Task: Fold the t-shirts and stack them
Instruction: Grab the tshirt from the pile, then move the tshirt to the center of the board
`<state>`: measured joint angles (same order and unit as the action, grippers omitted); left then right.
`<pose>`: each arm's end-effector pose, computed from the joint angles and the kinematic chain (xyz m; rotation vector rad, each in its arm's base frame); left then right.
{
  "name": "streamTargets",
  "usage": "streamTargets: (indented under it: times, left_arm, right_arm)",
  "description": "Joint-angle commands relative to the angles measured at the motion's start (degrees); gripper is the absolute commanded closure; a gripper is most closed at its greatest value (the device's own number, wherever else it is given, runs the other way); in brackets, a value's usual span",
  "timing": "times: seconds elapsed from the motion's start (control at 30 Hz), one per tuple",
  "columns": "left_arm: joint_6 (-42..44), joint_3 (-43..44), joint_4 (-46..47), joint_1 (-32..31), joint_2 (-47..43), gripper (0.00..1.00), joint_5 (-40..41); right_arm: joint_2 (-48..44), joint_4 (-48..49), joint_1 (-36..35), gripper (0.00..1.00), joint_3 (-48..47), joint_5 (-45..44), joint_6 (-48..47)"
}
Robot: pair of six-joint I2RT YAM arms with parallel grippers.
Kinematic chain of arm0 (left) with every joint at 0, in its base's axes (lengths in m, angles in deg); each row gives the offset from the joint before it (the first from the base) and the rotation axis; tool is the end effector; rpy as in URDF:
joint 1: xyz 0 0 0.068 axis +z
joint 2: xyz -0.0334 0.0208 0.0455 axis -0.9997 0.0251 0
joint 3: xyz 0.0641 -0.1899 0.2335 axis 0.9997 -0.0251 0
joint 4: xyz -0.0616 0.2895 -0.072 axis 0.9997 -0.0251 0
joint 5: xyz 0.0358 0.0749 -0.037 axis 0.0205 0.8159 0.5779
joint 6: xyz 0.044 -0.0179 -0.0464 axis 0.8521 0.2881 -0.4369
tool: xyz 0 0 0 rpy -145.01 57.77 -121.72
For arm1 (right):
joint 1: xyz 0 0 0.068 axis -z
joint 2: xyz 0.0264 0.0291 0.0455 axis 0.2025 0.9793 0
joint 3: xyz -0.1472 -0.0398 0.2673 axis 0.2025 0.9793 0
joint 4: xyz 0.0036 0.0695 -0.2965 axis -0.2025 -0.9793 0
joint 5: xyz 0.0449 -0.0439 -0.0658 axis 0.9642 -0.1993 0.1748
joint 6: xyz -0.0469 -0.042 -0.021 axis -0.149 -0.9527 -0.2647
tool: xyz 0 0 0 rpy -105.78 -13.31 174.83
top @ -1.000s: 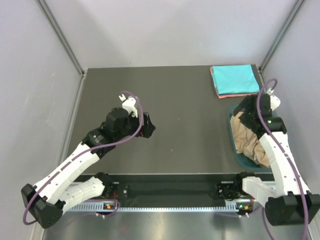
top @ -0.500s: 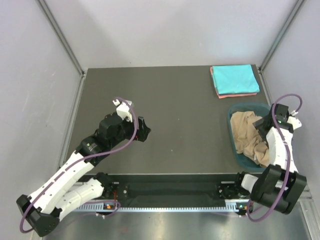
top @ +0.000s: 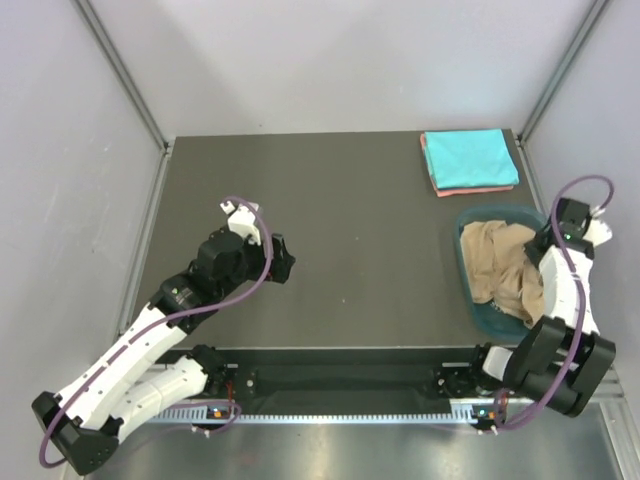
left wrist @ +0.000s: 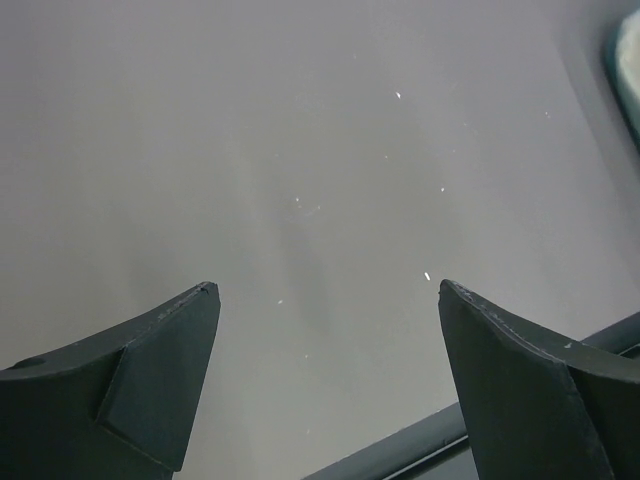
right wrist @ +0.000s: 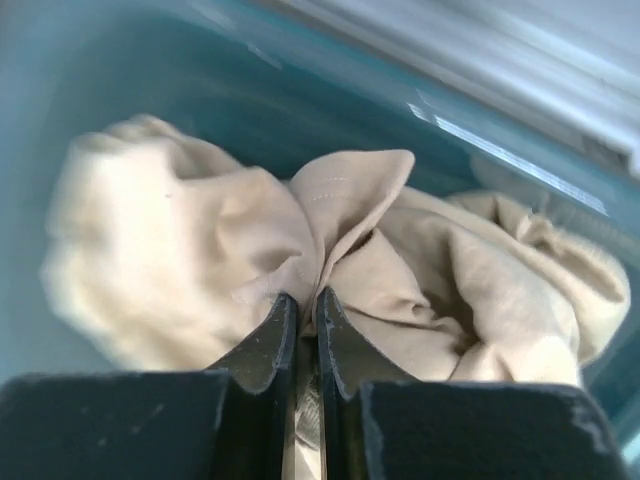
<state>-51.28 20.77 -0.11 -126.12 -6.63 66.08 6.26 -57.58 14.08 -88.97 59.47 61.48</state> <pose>0.1685 -0.1198 0.3342 0.2045 2.0688 -0.4851 0.2450 -0.1333 0.2440 1.3922 2.0739 -0.2464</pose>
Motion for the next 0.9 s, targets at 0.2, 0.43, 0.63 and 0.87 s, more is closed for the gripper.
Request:
streamTargets:
  times: [0.2,0.43,0.63,0.87]
  left_arm:
    - [-7.8,6.9,-0.1,0.0,7.3,0.08,2.9]
    - [-10.6,10.5,-4.2,2.2,10.0,0.06,9.6]
    - [-11.6,11.6,-9.4,14.2,10.8,0.07,2.0]
    - [-11.0,10.2,-10.2,19.6,7.2,0.07,-1.9]
  right_arm:
    - [-14.5,1.6,-1.1,1.0,-32.5,32.0,-4.6]
    - [-11.4,12.1,-18.4,1.0,-45.8,46.8,3.9]
    - [-2.2,9.1,-43.4,1.0,-51.8,42.9,0.3]
    - [7.6,9.3,-58.2,0.94,-41.2,34.8,-2.1]
